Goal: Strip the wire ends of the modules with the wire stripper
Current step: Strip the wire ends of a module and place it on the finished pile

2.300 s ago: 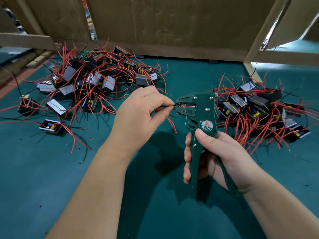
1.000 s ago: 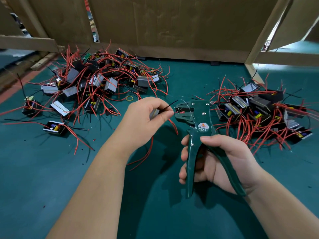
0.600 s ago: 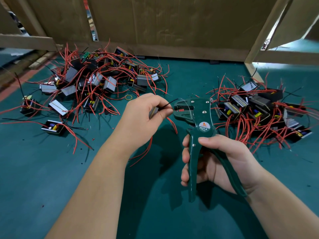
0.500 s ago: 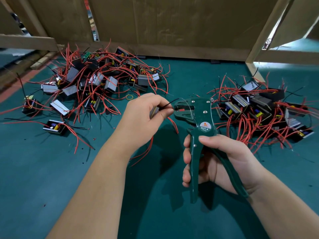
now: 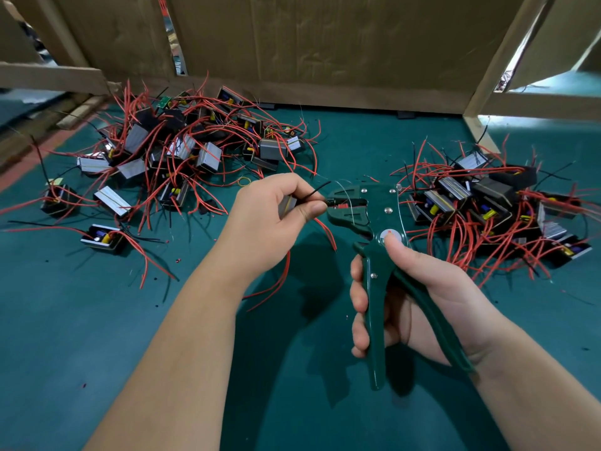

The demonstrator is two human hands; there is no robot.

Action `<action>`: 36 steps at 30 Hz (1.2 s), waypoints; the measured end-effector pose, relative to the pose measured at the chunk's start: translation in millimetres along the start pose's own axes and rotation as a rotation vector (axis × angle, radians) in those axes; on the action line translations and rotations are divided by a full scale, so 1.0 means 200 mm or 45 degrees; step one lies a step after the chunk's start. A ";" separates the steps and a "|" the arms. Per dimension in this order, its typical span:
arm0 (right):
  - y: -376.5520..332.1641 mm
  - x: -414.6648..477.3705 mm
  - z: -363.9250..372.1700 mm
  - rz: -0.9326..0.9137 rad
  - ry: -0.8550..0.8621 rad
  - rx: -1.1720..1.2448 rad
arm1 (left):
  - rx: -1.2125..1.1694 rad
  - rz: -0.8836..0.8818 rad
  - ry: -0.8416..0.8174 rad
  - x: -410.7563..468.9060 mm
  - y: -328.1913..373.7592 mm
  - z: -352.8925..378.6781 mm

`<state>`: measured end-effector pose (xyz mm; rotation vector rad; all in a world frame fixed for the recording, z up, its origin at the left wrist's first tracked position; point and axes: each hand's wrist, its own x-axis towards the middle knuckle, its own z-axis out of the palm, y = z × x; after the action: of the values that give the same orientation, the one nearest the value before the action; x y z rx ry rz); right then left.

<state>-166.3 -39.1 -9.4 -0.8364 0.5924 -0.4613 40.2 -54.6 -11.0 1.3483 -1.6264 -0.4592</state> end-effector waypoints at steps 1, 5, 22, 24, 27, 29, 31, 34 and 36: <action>0.00 0.00 0.00 0.011 0.004 0.006 | -0.014 -0.004 0.003 0.00 0.00 0.00; 0.00 0.00 0.01 -0.005 0.039 0.047 | -0.083 0.019 0.020 0.00 0.02 0.00; 0.01 0.04 0.06 -0.284 0.265 0.422 | -0.644 -0.397 -0.005 0.00 0.05 0.12; 0.02 0.04 0.07 -0.188 0.126 0.438 | -0.728 -0.433 0.045 0.00 0.05 0.12; 0.06 0.04 0.09 -0.076 -0.057 0.386 | -1.048 -0.507 0.095 0.01 0.06 0.13; 0.08 0.05 0.09 -0.090 -0.059 0.347 | -1.150 -0.541 0.172 0.02 0.06 0.12; 0.08 0.05 0.09 -0.198 0.020 0.286 | -1.152 -0.564 0.290 0.03 0.05 0.11; 0.04 0.05 0.06 -0.522 0.258 0.170 | -1.092 -0.626 0.417 0.05 0.02 0.06; 0.01 0.03 0.03 -0.734 0.415 0.085 | -1.062 -0.684 0.510 0.06 0.00 0.02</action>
<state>-157.6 -39.1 -10.5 -0.8703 0.6260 -1.1529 37.1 -66.1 -7.8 1.0952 -0.5920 -0.9802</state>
